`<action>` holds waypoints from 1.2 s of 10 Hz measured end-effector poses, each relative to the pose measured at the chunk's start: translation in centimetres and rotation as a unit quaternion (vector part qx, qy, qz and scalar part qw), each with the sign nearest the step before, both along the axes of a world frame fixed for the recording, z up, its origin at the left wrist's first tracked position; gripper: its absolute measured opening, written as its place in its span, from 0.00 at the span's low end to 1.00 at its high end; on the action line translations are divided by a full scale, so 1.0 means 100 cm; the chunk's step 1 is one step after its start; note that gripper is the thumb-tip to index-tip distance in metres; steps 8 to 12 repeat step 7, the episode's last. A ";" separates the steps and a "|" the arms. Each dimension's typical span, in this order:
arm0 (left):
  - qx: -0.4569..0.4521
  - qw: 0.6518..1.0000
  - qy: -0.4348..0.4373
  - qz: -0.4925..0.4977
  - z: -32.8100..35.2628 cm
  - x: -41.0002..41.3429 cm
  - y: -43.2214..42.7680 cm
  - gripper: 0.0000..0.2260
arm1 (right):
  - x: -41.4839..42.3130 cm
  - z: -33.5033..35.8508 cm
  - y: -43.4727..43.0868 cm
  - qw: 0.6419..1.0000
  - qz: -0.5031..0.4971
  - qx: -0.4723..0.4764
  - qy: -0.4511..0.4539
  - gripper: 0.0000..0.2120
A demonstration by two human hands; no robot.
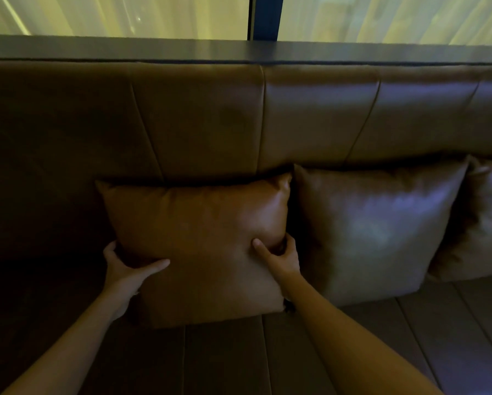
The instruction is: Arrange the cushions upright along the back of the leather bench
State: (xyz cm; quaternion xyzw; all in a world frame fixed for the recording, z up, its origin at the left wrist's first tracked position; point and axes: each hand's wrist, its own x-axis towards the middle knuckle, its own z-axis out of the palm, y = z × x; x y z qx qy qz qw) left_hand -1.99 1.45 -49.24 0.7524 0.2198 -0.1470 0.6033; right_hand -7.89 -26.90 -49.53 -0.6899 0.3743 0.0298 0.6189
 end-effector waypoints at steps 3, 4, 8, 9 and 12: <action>-0.025 0.998 0.046 0.026 0.015 0.007 -0.012 0.52 | 0.008 0.023 -0.004 0.999 0.013 -0.001 0.051 0.42; -0.024 0.997 0.032 0.072 0.038 0.011 -0.025 0.49 | 0.011 0.043 -0.005 0.998 0.024 -0.026 0.044 0.34; -0.140 0.988 -0.052 -0.027 0.190 0.037 -0.064 0.29 | 0.030 0.165 -0.001 0.994 0.071 -0.016 -0.077 0.25; -0.140 0.988 -0.052 -0.027 0.190 0.037 -0.064 0.29 | 0.030 0.165 -0.001 0.994 0.071 -0.016 -0.077 0.25; -0.140 0.988 -0.052 -0.027 0.190 0.037 -0.064 0.29 | 0.030 0.165 -0.001 0.994 0.071 -0.016 -0.077 0.25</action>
